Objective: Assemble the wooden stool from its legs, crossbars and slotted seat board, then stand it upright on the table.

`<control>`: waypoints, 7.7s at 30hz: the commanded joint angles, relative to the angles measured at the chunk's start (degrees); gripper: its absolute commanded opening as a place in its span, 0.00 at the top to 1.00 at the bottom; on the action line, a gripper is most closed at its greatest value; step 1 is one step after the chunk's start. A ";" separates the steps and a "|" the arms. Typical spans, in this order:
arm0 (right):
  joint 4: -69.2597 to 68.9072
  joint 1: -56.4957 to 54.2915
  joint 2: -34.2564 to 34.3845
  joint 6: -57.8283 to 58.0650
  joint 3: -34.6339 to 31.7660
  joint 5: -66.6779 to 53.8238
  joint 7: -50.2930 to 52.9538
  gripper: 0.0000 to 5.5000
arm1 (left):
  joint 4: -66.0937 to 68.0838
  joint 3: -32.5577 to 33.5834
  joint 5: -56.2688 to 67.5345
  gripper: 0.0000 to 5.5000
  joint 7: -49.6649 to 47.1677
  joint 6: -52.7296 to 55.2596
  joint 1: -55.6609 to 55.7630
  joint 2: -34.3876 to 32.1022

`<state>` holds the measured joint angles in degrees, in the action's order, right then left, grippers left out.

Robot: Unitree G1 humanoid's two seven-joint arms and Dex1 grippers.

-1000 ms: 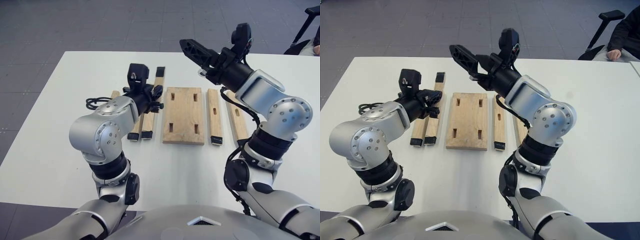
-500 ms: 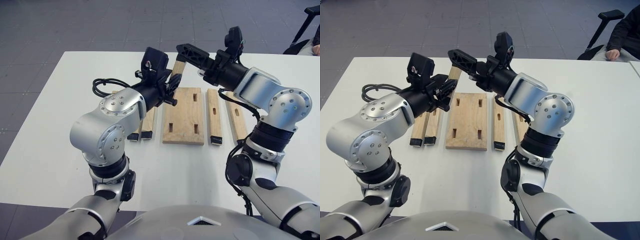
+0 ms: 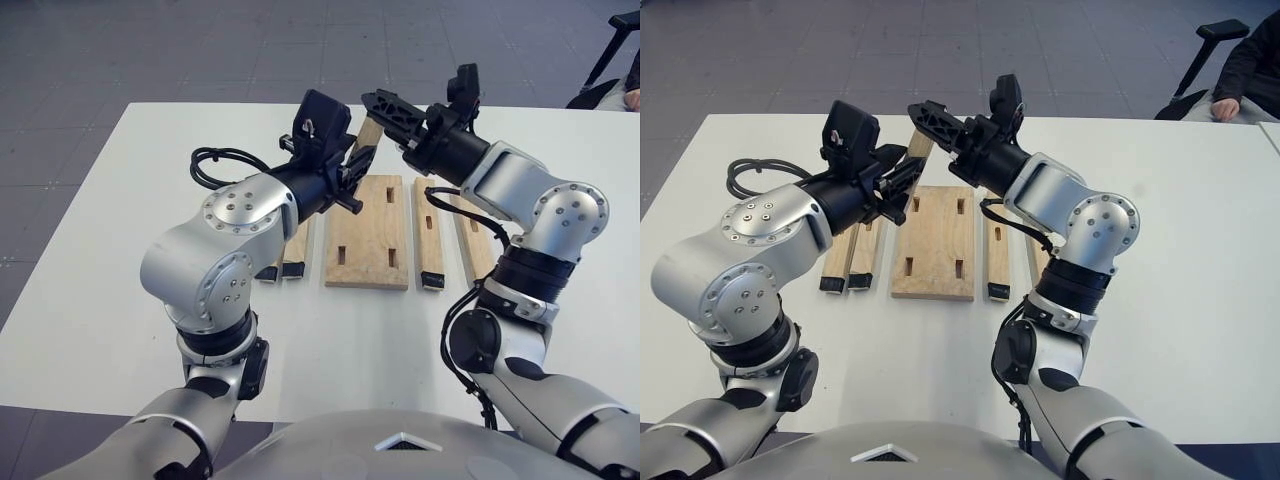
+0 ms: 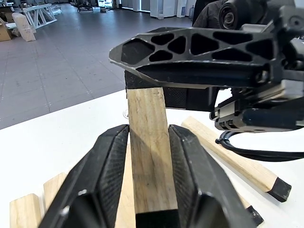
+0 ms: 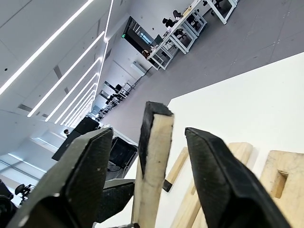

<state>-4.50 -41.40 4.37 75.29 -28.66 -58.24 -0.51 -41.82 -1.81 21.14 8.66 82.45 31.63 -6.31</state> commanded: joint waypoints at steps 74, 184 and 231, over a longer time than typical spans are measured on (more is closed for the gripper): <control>5.78 -1.70 -15.42 -1.10 22.26 -18.05 -18.04 0.92 | 42.05 11.31 56.45 0.92 30.23 9.76 7.74 -22.27; -8.80 10.46 -14.79 -31.39 22.56 30.76 -7.31 0.10 | 59.43 7.87 -15.52 0.92 -6.01 -82.63 -35.24 2.10; -10.58 12.55 -14.18 -32.44 22.15 32.70 -6.29 0.10 | 17.05 9.54 -15.51 0.49 -10.14 -50.99 -17.17 -2.71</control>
<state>-14.40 -29.07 -10.01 43.01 -6.12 -25.96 -7.16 -22.22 7.20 6.08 -0.90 27.28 10.79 -7.43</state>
